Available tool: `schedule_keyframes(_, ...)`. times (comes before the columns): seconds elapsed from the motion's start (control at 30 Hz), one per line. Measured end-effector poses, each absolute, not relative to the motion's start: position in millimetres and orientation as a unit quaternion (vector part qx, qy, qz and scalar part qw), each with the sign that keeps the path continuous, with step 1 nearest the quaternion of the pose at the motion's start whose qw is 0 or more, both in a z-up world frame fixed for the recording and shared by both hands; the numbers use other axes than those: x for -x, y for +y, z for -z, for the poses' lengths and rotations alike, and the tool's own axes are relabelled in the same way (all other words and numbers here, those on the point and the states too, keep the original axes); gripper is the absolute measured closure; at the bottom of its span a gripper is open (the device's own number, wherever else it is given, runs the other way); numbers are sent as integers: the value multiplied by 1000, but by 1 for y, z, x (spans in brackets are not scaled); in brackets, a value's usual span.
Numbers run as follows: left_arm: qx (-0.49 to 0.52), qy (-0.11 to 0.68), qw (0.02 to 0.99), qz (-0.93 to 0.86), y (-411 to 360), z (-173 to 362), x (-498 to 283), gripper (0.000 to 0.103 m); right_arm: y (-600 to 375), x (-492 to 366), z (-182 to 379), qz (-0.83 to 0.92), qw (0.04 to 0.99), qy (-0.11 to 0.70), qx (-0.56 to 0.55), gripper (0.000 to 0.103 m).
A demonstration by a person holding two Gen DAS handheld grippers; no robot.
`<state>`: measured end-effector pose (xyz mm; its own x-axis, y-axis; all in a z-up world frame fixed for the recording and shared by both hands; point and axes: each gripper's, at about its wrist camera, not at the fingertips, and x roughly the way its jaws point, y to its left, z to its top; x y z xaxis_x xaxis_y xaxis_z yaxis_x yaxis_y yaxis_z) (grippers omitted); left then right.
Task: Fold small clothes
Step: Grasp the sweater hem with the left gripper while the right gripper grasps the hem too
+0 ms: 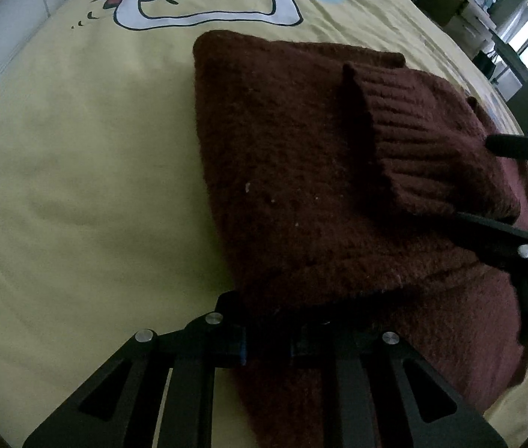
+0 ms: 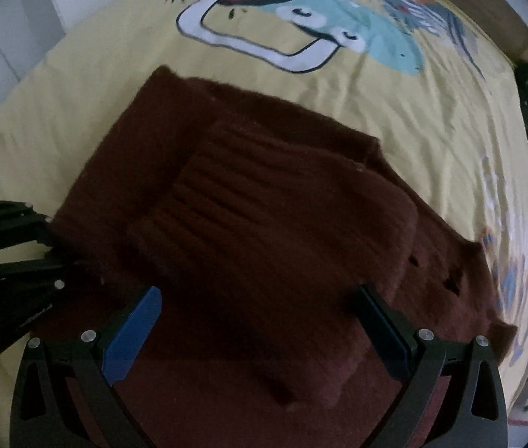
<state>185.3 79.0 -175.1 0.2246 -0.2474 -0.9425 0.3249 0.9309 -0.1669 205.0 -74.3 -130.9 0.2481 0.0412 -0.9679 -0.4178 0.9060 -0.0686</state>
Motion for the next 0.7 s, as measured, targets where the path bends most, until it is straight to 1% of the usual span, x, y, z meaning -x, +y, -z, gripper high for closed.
schedule_keyframes(0.07,-31,597,780,184,79,176,-188,91,-70,-209,137,-144,771,599,163,2)
schedule_keyframes(0.1,-29,599,779,184,82,177,-188,91,-68,-210,140,-140,769,601,166,7)
schedule_keyframes(0.13,-27,599,778,184,83,177,-189,91,-66,-211,142,-139,768,603,167,14)
schedule_keyframes(0.17,-27,600,778,185,84,177,-189,91,-64,-212,145,-140,767,604,167,18)
schedule_keyframes(0.2,-28,600,778,185,85,177,-189,91,-63,-213,148,-141,767,604,168,25)
schedule_keyframes(0.27,-33,600,777,185,85,177,-189,90,-60,-212,152,-142,768,601,172,32)
schedule_keyframes(0.3,-34,601,777,185,85,177,-189,90,-59,-211,153,-143,769,597,176,46)
schedule_keyframes(0.33,-35,601,777,185,85,179,-182,90,-60,-209,151,-140,773,591,184,66)
schedule_keyframes(0.4,-32,600,777,186,86,178,-182,90,-65,-208,147,-136,781,580,184,80)
schedule_keyframes(0.43,-31,599,778,187,88,178,-181,90,-72,-207,144,-138,785,579,170,83)
schedule_keyframes(0.5,-28,599,778,188,90,178,-180,90,-86,-207,137,-137,793,575,149,84)
schedule_keyframes(0.7,-29,601,777,187,87,177,-184,90,-150,-193,108,-126,814,566,35,84)
